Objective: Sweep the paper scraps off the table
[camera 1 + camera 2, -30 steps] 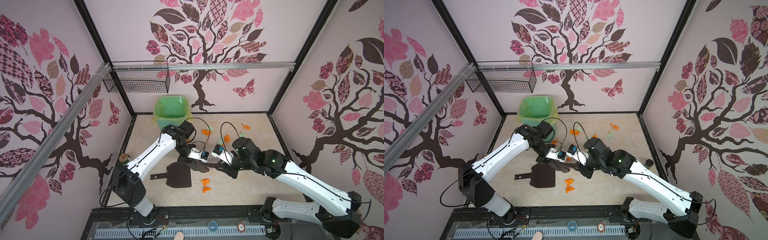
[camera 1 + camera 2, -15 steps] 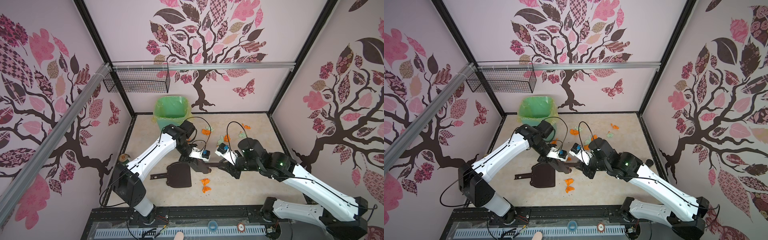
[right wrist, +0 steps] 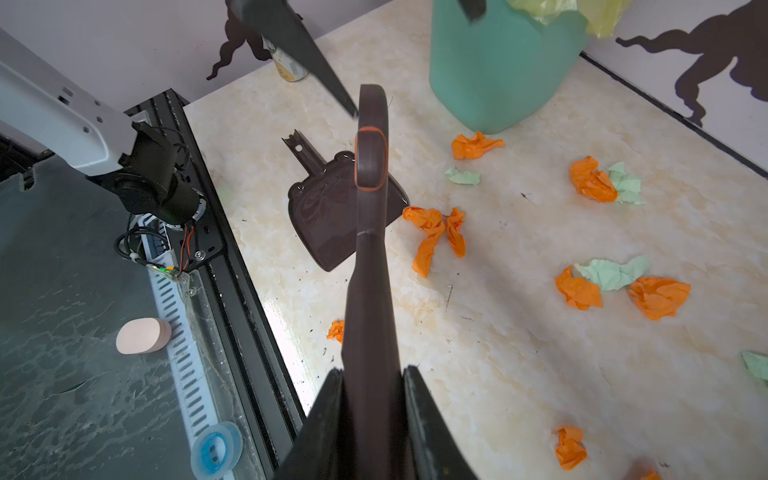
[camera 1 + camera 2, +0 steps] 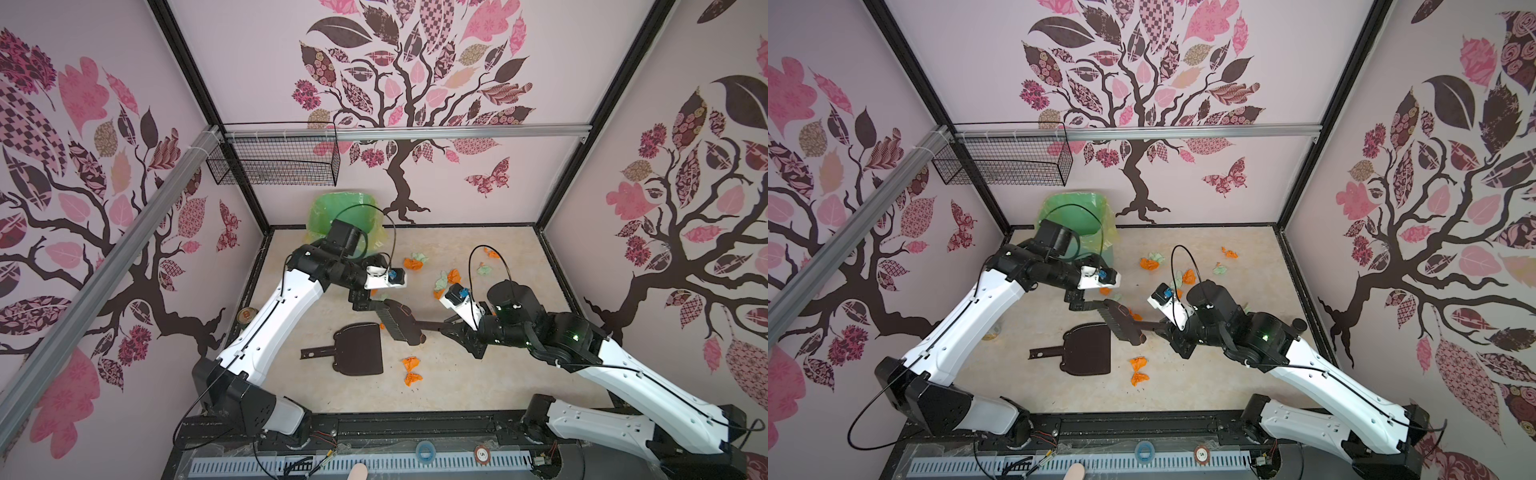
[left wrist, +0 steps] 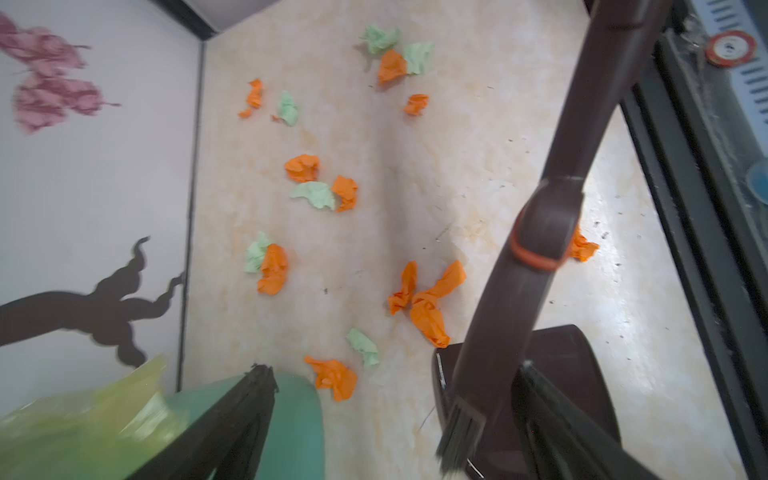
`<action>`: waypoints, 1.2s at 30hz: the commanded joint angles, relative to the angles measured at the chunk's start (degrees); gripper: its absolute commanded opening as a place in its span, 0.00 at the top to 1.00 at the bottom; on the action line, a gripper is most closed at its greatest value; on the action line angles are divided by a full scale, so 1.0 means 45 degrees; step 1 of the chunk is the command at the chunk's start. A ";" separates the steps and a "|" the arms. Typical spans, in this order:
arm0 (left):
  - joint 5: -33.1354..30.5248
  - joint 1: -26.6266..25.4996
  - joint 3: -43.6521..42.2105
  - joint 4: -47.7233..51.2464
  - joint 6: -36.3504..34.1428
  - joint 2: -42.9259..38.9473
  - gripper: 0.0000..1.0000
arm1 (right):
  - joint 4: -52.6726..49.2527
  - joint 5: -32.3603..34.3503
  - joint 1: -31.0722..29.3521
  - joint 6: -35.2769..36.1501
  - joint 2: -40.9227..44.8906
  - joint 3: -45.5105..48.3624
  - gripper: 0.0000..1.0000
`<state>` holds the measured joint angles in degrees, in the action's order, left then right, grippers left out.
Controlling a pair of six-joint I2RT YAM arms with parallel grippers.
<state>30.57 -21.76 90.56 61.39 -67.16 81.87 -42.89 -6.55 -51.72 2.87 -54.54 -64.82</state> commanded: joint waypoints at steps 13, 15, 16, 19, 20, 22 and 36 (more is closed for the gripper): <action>-0.0892 0.6253 -0.4988 0.2819 -0.3661 -0.4478 0.02 | -0.4234 0.6645 0.1649 -0.2651 -0.2424 -0.4200 1.00; -0.0866 0.7130 -0.4928 0.4598 -0.4637 -0.4262 0.02 | -0.4281 0.6976 0.1687 -0.2597 -0.2973 -0.4606 1.00; -0.0838 0.7403 -0.4968 0.5293 -0.5097 -0.4172 0.02 | -0.4179 0.6893 0.1763 -0.2556 -0.3138 -0.4677 1.00; -0.1047 0.7862 -0.6287 0.5578 -0.6113 -0.4508 0.02 | -0.3564 0.5817 0.2438 -0.2461 -0.3271 -0.4594 1.00; -0.1330 0.7853 -0.7229 0.4541 -0.6137 -0.5071 0.02 | -0.3281 0.5340 0.2715 -0.2426 -0.3199 -0.4460 1.00; -0.2259 0.7863 -0.9470 0.2114 -0.6923 -0.6320 0.02 | -0.2814 0.4789 0.3120 -0.2367 -0.3076 -0.4147 1.00; -0.3285 0.7100 -1.1308 -0.1565 -0.7097 -0.4523 0.70 | -0.2617 0.4384 0.3319 -0.2156 -0.2677 -0.3227 1.00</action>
<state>16.08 11.64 39.44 59.20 -99.02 62.41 -56.27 13.30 -36.99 -7.29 -68.84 -79.09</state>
